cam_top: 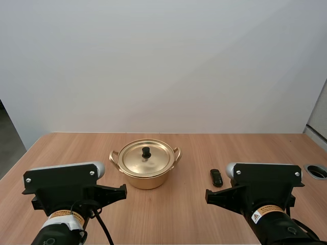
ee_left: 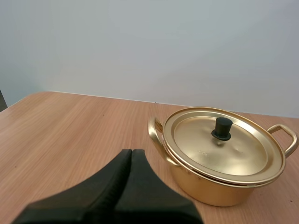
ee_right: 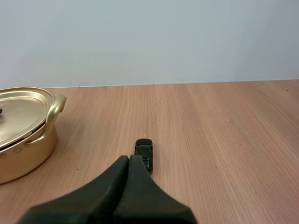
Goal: Open the pot, put the car inside, and close it
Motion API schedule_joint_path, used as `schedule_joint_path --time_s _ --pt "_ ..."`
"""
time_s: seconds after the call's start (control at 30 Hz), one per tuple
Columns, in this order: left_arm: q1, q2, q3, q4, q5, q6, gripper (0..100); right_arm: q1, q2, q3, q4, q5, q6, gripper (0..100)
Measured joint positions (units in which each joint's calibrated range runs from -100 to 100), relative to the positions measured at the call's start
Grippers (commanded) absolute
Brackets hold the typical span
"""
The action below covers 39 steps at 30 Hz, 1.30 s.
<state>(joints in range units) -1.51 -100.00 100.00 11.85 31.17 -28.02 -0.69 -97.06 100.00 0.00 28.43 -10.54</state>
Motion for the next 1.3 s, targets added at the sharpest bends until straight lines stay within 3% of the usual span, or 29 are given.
schedule_joint_path --time_s 0.53,0.7,0.87,1.03,1.3 --pt "0.0 0.0 0.0 0.0 -1.1 0.0 0 0.0 0.0 0.0 -0.5 0.0 0.0 0" --pt "0.0 0.0 -0.1 0.1 -7.0 4.2 0 0.0 0.0 0.0 -2.7 -6.0 0.0 0" --pt "0.0 1.3 -5.6 0.1 -3.4 8.7 0 0.0 0.9 -5.7 -4.3 -8.1 0.1 0" --pt "0.0 9.7 -15.7 0.1 7.5 10.1 0 0.0 7.8 -16.2 -2.9 2.2 0.1 0" --pt "0.0 24.9 -27.5 -1.4 21.0 8.4 0 0.0 22.7 -30.5 -8.9 22.3 0.1 0"
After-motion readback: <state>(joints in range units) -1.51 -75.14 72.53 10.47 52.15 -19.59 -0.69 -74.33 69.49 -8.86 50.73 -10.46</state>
